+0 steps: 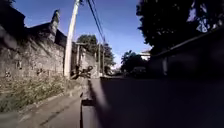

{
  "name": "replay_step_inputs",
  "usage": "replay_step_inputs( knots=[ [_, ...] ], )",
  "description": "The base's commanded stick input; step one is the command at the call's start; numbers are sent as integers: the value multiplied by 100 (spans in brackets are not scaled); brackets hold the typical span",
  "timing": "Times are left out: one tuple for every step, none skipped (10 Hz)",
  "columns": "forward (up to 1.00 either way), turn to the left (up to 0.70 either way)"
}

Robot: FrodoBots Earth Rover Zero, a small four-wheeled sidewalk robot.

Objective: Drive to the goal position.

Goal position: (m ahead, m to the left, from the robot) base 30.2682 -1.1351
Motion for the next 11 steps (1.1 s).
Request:
replay_step_inputs(
  knots=[
    [100, 0],
    [100, 0],
    [100, 0],
    [100, 0],
    [100, 0],
    [100, 0],
    [100, 2],
    [100, 7],
    [100, 10],
    [100, 10],
    [100, 10]
  ],
)
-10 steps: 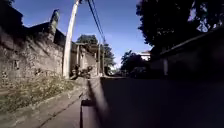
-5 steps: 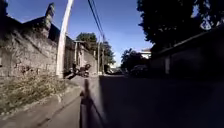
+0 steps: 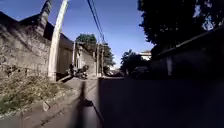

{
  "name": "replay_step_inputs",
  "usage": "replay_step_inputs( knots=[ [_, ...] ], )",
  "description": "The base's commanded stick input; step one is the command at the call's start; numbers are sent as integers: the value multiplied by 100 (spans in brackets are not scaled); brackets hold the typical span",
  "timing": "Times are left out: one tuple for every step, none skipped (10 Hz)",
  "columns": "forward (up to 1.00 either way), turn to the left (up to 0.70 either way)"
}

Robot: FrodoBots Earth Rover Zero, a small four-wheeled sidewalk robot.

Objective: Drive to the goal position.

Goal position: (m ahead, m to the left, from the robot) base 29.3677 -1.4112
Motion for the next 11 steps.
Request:
replay_step_inputs(
  knots=[
    [100, 10],
    [100, 10],
    [100, 8],
    [100, 1],
    [100, 0],
    [100, 0],
    [100, 0],
    [100, 0],
    [100, 0],
    [100, 0],
    [100, 0]
  ],
)
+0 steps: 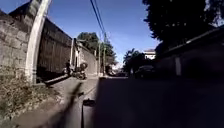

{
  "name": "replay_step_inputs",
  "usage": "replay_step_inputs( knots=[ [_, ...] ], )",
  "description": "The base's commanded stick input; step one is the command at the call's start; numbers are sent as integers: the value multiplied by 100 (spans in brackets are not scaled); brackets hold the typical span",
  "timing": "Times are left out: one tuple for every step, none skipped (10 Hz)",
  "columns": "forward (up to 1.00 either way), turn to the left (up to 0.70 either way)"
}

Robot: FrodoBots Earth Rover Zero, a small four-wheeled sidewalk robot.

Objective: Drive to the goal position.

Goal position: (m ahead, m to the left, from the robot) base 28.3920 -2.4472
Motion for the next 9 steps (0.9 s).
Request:
replay_step_inputs(
  knots=[
    [100, 0],
    [100, 0],
    [100, 0],
    [100, 0],
    [100, 0],
    [100, 0],
    [100, 0],
    [100, 0],
    [100, 0]
  ],
)
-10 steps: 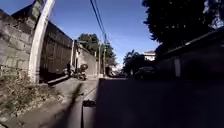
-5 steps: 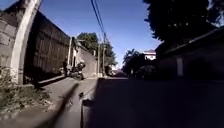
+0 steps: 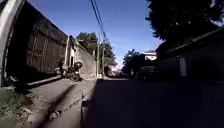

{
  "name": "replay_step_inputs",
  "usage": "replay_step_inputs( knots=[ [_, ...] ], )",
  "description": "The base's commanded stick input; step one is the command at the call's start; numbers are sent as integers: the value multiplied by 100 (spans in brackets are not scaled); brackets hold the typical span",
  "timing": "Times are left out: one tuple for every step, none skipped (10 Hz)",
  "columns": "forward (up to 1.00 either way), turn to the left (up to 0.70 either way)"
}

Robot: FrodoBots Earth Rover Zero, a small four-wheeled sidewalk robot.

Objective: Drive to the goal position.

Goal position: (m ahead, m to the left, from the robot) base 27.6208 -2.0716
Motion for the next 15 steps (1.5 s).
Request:
replay_step_inputs(
  knots=[
    [100, 3],
    [100, 5],
    [100, 6],
    [100, 6],
    [100, 6],
    [100, 7],
    [100, 7],
    [100, 7],
    [100, 5],
    [100, 4],
    [100, 0],
    [100, 0],
    [100, 0],
    [100, 0],
    [100, 0]
  ],
)
